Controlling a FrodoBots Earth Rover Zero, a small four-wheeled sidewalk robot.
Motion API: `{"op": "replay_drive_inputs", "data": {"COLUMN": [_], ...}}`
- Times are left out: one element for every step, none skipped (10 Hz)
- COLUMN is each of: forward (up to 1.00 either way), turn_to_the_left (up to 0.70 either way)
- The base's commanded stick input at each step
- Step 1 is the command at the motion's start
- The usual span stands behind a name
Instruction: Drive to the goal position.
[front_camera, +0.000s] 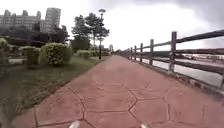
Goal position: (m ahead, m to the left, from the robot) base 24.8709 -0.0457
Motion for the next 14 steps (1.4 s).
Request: {"op": "replay_drive_inputs", "data": {"forward": [0.7,0.7,0.7,0.7,0.7,0.7,0.7,0.7,0.7,0.7,0.7,0.7,0.7,0.7], "turn_to_the_left": [0.0,0.0,0.0,0.0,0.0,0.0,0.0,0.0,0.0,0.0,0.0,0.0,0.0,0.0]}}
